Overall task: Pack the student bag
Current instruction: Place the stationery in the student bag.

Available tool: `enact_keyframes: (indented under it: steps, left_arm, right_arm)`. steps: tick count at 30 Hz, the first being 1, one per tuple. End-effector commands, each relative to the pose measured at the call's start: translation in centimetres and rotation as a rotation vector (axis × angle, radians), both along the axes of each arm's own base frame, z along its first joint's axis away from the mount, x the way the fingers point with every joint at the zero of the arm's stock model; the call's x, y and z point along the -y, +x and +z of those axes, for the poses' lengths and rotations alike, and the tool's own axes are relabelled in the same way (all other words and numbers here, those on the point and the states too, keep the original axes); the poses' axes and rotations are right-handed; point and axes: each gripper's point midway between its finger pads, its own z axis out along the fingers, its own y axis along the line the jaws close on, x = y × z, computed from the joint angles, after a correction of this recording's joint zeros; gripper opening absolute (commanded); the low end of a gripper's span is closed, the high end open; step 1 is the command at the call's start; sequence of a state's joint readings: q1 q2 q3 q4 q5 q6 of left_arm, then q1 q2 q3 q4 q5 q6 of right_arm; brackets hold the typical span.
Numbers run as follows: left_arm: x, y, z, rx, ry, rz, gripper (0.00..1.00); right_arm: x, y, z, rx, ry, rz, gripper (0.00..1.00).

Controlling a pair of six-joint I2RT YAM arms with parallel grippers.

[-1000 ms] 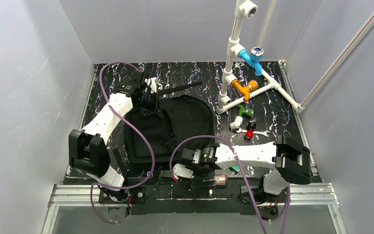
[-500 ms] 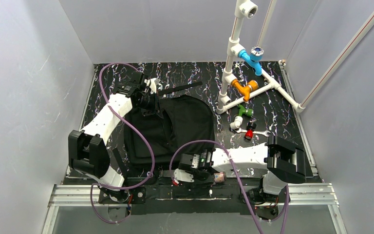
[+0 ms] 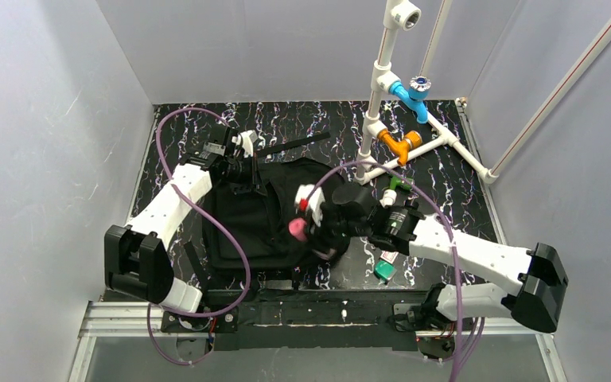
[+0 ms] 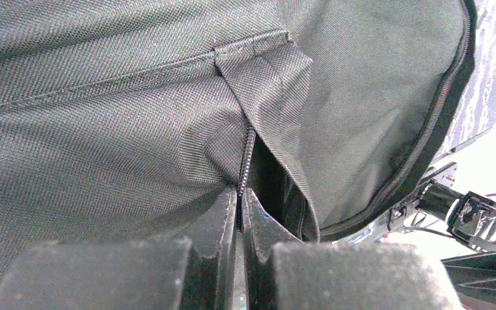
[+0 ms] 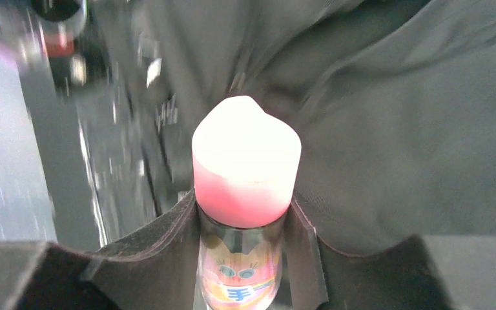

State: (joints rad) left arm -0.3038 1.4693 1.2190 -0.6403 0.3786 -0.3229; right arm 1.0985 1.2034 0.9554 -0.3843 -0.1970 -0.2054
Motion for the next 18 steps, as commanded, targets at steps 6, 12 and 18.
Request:
enact_keyframes:
  steps: [6,12,18]
  left_arm:
    - [0.7,-1.8,3.6,0.054,-0.100,0.006,0.00]
    - [0.9,-2.2,4.6,0.063,-0.118,-0.013,0.00]
    - [1.2,-2.3,4.7,0.053,-0.135,-0.023,0.00]
  right_arm:
    - [-10.3,9.7,11.7,-0.365,0.865,-0.529,0.01]
    - [-9.9,14.2,10.8,-0.317,1.010,-0.729,0.01]
    - [-8.5,15.9,6.3,-0.141,0.972,-0.782,0.01]
